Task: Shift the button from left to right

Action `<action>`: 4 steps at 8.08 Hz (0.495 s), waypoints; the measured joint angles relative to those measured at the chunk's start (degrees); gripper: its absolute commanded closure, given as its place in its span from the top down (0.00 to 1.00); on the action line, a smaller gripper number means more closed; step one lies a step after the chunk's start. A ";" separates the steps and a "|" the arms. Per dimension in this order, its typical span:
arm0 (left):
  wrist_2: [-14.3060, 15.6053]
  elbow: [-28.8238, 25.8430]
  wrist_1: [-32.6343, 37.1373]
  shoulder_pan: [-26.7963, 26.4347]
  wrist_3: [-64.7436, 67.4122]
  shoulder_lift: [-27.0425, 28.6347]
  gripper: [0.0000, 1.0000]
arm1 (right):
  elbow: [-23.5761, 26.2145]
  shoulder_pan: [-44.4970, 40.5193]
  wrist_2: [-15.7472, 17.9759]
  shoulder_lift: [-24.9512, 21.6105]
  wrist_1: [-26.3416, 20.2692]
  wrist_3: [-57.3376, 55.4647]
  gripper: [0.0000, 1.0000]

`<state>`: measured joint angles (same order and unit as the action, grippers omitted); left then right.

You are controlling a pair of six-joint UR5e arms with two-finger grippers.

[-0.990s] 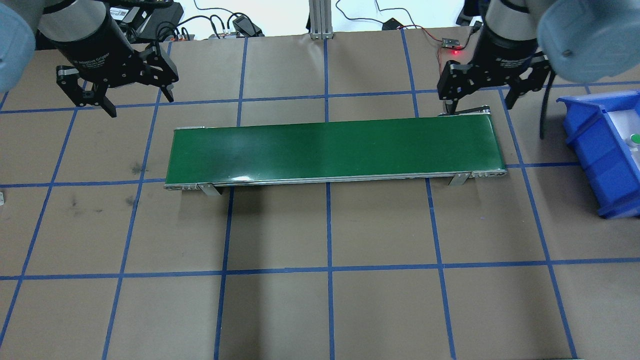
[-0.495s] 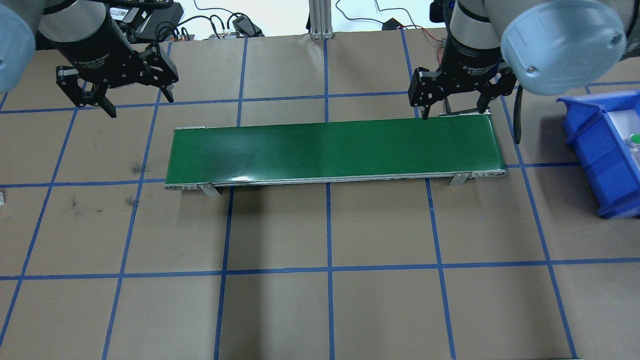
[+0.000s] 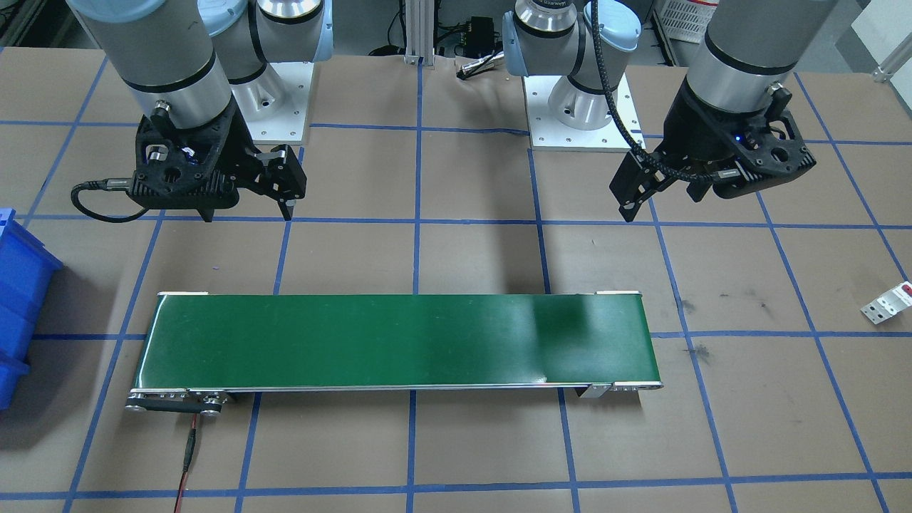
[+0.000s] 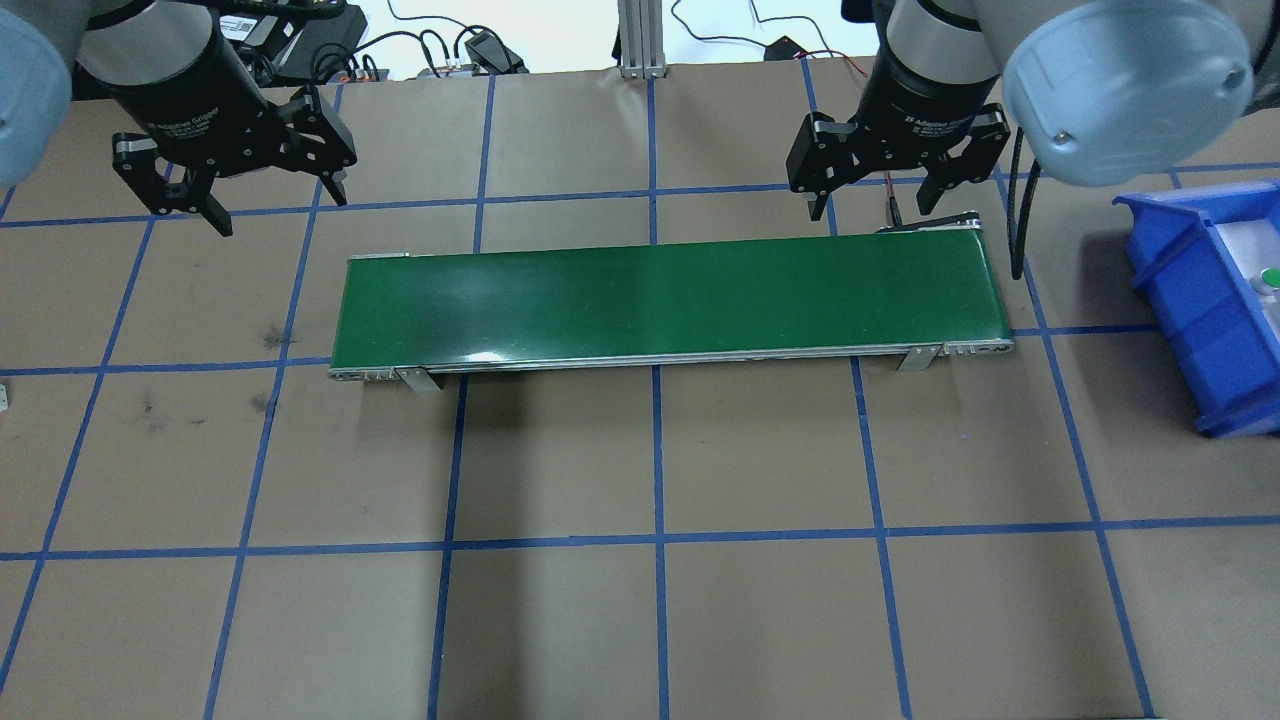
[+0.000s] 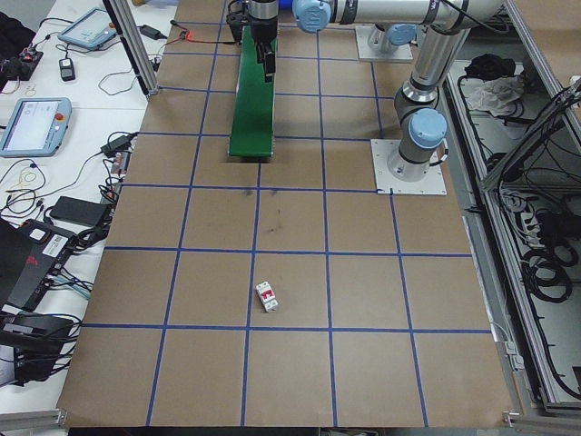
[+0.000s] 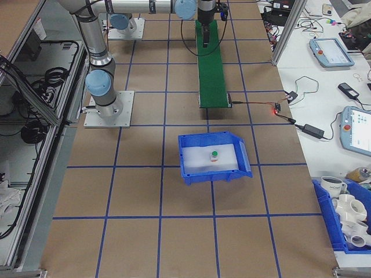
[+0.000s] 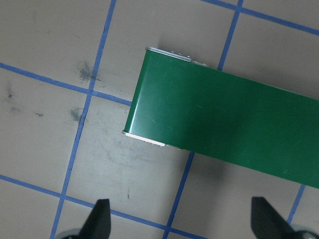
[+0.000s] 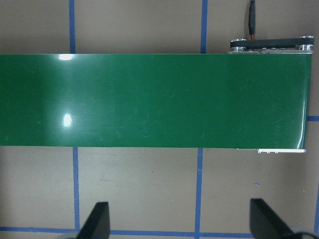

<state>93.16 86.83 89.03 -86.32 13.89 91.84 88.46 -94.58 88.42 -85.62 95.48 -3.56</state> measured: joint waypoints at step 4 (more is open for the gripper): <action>0.00 0.00 -0.04 0.01 -0.18 0.01 1.00 | 0.28 0.08 2.11 0.38 -0.55 0.49 1.00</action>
<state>93.16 86.83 88.99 -86.31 13.70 91.84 88.74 -94.51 90.53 -85.24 94.93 -3.08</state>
